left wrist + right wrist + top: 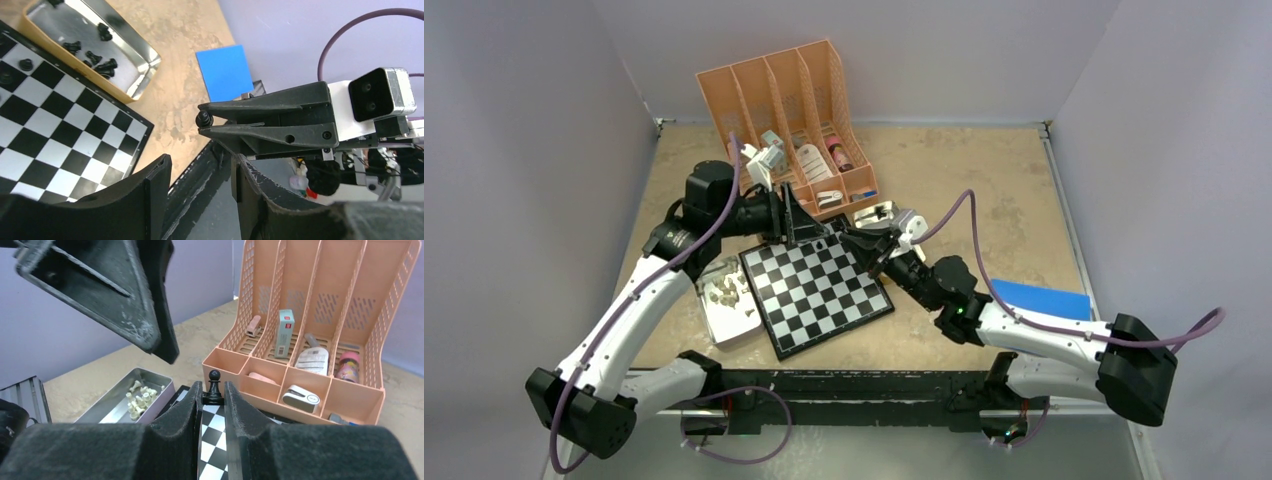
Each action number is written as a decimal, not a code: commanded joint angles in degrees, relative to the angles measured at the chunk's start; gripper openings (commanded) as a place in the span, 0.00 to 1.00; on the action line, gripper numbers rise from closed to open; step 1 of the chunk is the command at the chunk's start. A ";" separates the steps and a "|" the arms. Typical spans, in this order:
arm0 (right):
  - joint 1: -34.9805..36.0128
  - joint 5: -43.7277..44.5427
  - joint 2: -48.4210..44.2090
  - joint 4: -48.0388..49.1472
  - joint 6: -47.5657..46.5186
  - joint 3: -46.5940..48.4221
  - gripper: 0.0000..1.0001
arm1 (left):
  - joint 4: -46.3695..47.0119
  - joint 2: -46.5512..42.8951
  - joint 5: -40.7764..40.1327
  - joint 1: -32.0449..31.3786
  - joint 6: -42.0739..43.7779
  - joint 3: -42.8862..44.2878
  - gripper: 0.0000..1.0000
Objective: Set up the chess pieces on the board
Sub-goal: Place the chess piece on the chessboard.
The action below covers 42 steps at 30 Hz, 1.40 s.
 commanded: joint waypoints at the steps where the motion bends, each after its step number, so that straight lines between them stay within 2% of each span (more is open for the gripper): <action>1: 1.46 -1.85 -1.89 6.14 -2.98 -0.59 0.17 | 5.64 1.75 8.05 0.28 -2.94 0.70 0.46; 10: 3.21 -1.45 -1.37 6.58 -4.64 -0.23 0.17 | 11.71 3.36 12.17 0.28 -7.65 -1.54 0.43; 16: 3.52 -1.17 -0.95 6.76 -4.89 -0.24 0.17 | 11.29 4.73 12.78 0.28 -6.96 -1.70 0.38; 28: 3.84 -1.14 0.65 5.87 -5.07 0.62 0.17 | 12.07 7.83 12.27 0.28 -5.55 -2.01 0.37; 36: 3.87 0.50 1.85 6.19 -5.05 0.80 0.17 | 11.89 7.67 12.95 0.32 -4.59 -3.57 0.23; 39: 3.87 1.45 2.14 6.05 -5.15 0.86 0.17 | 11.87 7.32 13.06 0.28 -4.51 -4.41 0.14; 42: 3.87 2.18 2.47 6.04 -5.16 0.94 0.17 | 11.25 7.19 13.20 0.28 -4.13 -4.30 0.13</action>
